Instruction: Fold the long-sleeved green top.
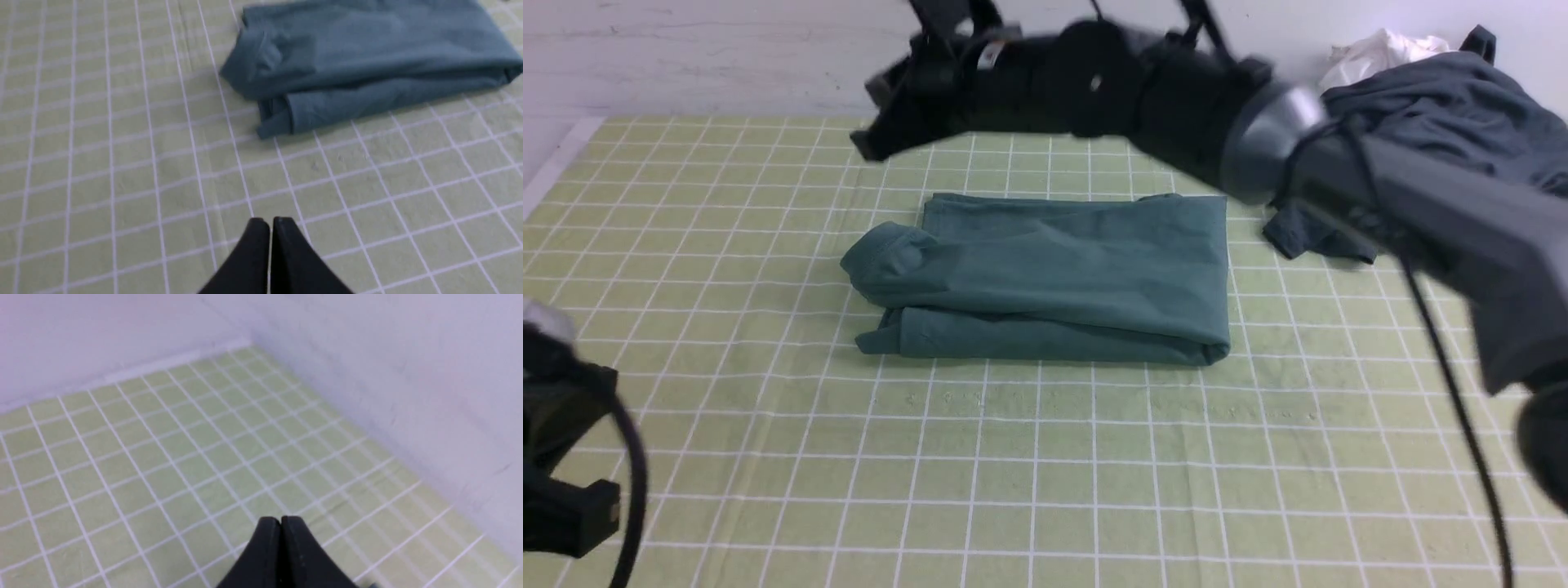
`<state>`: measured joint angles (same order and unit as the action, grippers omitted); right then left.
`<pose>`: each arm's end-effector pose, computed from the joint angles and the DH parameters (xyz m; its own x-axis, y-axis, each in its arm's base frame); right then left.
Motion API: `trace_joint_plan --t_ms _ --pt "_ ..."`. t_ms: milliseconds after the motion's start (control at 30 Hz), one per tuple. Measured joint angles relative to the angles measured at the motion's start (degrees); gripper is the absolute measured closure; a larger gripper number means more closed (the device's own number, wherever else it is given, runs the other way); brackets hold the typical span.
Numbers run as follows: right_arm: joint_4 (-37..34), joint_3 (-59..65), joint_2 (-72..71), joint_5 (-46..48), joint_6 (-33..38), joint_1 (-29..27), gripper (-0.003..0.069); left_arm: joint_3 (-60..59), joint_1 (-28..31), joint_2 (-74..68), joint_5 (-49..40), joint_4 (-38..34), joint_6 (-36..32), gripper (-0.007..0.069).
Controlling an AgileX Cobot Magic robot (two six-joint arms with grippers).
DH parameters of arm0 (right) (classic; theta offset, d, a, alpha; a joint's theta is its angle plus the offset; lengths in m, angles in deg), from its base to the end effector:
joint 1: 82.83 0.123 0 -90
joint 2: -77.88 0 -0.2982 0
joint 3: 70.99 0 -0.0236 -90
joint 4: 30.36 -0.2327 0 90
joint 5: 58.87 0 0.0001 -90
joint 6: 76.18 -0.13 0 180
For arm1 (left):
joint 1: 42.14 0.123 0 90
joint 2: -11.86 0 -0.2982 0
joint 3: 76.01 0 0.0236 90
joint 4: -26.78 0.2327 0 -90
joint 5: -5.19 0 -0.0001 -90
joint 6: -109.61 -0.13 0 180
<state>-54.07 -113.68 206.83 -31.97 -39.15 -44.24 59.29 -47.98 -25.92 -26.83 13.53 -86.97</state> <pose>0.4052 0.3536 0.3474 -0.0708 -0.3957 -0.9157 -0.7944 0.5775 -0.1881 0.1078 -0.0269 0.3074 -0.3804 0.1309 -0.9155 0.2477 0.9682 0.0355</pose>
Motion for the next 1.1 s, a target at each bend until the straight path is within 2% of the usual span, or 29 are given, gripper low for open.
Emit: trace_joint_plan --t_ms 167,267,467,567,633,700,767,833,900,967,1033,1100 --pt "10.0 0.0 -13.33 10.86 -0.08 -0.01 0.0669 -6.34 0.0 10.34 7.0 -0.18 -2.75 0.0628" --pt "18.23 0.0 -21.73 20.57 -3.98 -0.01 0.0669 -10.71 0.0 15.26 12.41 -0.32 -3.43 0.0628" --pt "39.13 1.58 -36.45 39.53 -22.39 -0.12 0.0669 -17.85 0.0 20.69 21.87 -0.43 -3.83 0.0628" --pt "44.17 7.68 -42.59 43.62 -27.97 -0.19 0.0669 -19.3 0.0 21.03 23.17 -0.54 -3.83 0.0628" --pt "45.89 16.17 -48.67 43.75 -31.26 -0.24 0.0669 -20.05 0.0 21.03 22.99 -0.55 -3.83 0.0628" --pt "46.09 27.17 -54.94 40.63 -34.05 -0.24 0.0669 -20.43 0.0 21.03 22.39 -0.6 -3.83 0.0628" --pt "46.09 39.85 -62.56 33.21 -37.03 -0.24 0.0669 -20.42 0.0 21.03 21.53 -0.61 -3.77 0.0628" --pt "45.91 51.97 -70.38 24.1 -40.22 -0.24 0.0669 -20.42 0.0 21.03 21.2 -0.67 -3.77 0.0628" --pt "44.91 66.66 -78.41 10.06 -44.84 -0.24 0.0669 -20.42 0.0 21.03 20.45 -0.67 -3.77 0.0628" --pt "44.48 74.27 -82.24 2.87 -47.57 -0.24 0.0669 -20.42 0.0 21.03 20.23 -0.67 -3.77 0.0628" --pt "44.24 87.89 -88.1 -10.38 -53.77 -0.24 0.0669 -20.42 0.0 21.08 20.15 -0.68 -3.73 0.0628" --pt "44.24 97.31 -90.88 -18.8 -58.29 -0.24 0.0669 -20.42 0.0 21.15 20.15 -0.8 -3.73 0.0628"
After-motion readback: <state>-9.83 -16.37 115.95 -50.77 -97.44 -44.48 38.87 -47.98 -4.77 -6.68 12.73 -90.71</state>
